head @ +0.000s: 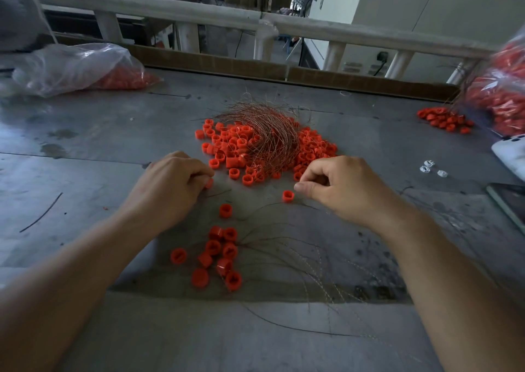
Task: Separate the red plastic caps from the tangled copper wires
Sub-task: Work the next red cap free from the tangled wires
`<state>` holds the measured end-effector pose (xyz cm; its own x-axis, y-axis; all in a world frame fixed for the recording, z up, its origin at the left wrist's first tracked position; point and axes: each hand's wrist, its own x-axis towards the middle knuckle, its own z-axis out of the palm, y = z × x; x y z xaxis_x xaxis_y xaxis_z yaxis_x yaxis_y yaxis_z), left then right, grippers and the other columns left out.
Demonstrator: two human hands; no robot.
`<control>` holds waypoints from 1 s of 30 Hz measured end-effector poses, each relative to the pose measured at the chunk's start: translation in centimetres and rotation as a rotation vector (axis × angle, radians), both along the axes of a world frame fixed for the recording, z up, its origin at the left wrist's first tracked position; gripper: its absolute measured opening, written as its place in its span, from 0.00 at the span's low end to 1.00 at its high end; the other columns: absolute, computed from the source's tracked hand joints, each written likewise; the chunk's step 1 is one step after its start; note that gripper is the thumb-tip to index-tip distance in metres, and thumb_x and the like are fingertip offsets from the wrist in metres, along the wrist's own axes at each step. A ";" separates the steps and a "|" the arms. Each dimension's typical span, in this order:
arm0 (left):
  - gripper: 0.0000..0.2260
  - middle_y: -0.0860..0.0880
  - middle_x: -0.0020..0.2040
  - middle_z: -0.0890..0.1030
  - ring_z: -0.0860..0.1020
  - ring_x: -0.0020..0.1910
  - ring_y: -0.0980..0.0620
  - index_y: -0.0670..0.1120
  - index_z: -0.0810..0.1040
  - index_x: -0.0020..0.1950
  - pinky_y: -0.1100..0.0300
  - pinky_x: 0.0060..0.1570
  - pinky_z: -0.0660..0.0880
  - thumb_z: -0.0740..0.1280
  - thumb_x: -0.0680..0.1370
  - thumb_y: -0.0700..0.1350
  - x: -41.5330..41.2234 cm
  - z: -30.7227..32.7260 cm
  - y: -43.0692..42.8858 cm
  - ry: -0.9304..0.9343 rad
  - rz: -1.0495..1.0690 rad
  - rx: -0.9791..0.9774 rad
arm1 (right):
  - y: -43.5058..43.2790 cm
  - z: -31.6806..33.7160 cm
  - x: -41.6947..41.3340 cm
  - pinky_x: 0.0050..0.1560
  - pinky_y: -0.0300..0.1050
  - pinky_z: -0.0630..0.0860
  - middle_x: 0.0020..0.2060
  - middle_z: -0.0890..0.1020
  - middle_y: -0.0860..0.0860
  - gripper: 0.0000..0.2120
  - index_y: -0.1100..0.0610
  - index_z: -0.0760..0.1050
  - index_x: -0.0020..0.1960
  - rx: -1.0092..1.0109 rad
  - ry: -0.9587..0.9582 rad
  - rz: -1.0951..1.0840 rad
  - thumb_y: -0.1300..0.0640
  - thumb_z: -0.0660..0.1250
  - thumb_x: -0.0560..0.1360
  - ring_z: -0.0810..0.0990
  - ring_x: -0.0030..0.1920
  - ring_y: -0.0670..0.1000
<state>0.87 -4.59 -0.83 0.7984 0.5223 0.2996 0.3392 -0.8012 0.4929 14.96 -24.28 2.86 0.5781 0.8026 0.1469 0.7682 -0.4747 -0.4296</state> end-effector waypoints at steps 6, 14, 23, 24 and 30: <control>0.04 0.52 0.39 0.80 0.76 0.39 0.53 0.49 0.78 0.44 0.63 0.38 0.68 0.67 0.75 0.40 -0.2 0.6 -0.8 -0.065 -0.022 -0.022 | 1.0 -0.9 0.2 0.45 0.37 0.69 0.41 0.77 0.45 0.05 0.56 0.80 0.46 0.143 -0.116 -0.033 0.55 0.67 0.74 0.74 0.43 0.45; 0.06 0.64 0.37 0.75 0.73 0.36 0.69 0.51 0.78 0.45 0.78 0.35 0.66 0.67 0.75 0.40 -0.4 1.4 -2.0 -0.155 -0.035 -0.095 | 2.6 -2.3 0.2 0.68 0.42 0.54 0.70 0.66 0.47 0.19 0.58 0.71 0.66 -0.055 -0.228 0.110 0.52 0.62 0.77 0.59 0.70 0.46; 0.07 0.64 0.35 0.75 0.73 0.38 0.76 0.51 0.79 0.43 0.82 0.36 0.64 0.69 0.73 0.38 -0.7 1.7 -2.6 -0.194 -0.072 -0.112 | 2.0 -1.4 -0.3 0.57 0.53 0.72 0.50 0.83 0.53 0.07 0.61 0.82 0.49 0.176 -0.222 0.081 0.62 0.69 0.72 0.79 0.53 0.52; 0.06 0.64 0.35 0.75 0.73 0.37 0.76 0.49 0.80 0.44 0.83 0.36 0.64 0.69 0.73 0.38 -0.7 1.7 -2.6 -0.195 -0.070 -0.108 | 2.0 -1.4 -0.2 0.57 0.53 0.72 0.49 0.83 0.53 0.07 0.61 0.82 0.49 0.175 -0.216 0.081 0.63 0.69 0.72 0.79 0.52 0.52; 0.05 0.64 0.36 0.75 0.73 0.38 0.76 0.48 0.81 0.45 0.83 0.37 0.65 0.70 0.73 0.38 -0.7 1.9 -2.8 -0.165 -0.093 -0.105 | 2.1 -1.8 0.1 0.56 0.50 0.72 0.47 0.82 0.51 0.06 0.59 0.82 0.48 0.152 -0.229 0.061 0.62 0.69 0.72 0.79 0.50 0.51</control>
